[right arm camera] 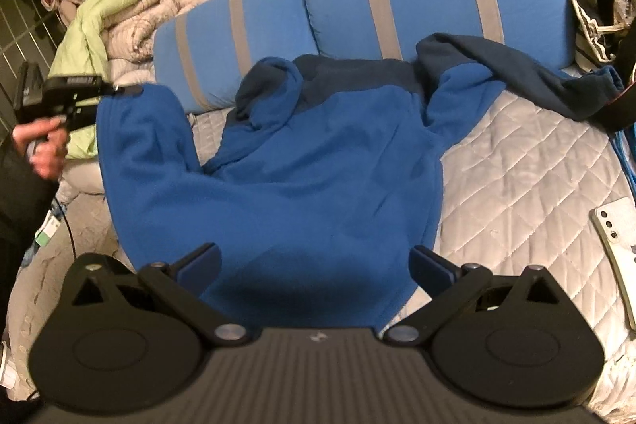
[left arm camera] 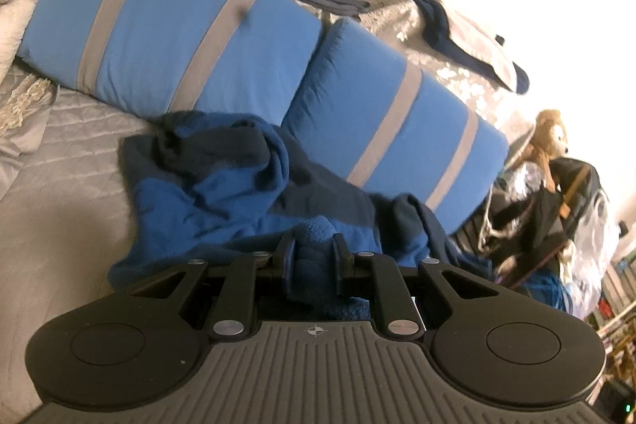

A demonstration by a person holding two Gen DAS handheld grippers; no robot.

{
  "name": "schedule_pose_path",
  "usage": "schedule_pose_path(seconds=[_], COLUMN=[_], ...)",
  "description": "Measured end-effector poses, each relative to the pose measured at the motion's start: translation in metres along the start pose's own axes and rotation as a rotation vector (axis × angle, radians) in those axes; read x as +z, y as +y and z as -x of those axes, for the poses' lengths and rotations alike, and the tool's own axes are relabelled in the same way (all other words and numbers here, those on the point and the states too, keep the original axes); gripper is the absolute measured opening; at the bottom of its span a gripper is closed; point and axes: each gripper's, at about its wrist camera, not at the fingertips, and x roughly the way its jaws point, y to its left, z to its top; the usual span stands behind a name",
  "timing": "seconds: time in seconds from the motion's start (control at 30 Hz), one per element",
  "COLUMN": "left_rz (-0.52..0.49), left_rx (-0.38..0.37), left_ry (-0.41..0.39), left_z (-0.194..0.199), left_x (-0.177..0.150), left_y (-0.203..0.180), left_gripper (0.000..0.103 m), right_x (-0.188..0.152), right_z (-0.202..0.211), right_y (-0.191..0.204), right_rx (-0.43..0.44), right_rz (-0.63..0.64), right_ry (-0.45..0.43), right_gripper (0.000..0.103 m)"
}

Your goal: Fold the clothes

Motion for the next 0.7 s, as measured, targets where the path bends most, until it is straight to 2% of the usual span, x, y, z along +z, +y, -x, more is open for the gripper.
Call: schedule_pose_path(seconds=[0.23, 0.47, 0.57, 0.7], left_rz=[0.065, 0.101, 0.090, 0.107], left_rx=[0.025, 0.018, 0.000, -0.020], left_ry=[-0.043, -0.029, -0.026, -0.035], left_z=[-0.039, -0.067, -0.067, -0.062], left_x=[0.035, 0.044, 0.043, 0.040], left_y=[0.019, 0.035, 0.037, 0.044], left_gripper=[0.018, 0.018, 0.018, 0.018], right_x=[0.003, -0.018, -0.026, -0.035], right_z=[-0.021, -0.046, -0.060, -0.091], right_y=[0.004, 0.034, 0.042, 0.033], right_rx=[-0.035, -0.043, -0.059, -0.118], right_rz=[0.035, 0.064, 0.020, -0.121], right_ry=[0.050, 0.107, 0.132, 0.211], right_gripper=[0.103, 0.103, 0.103, 0.102])
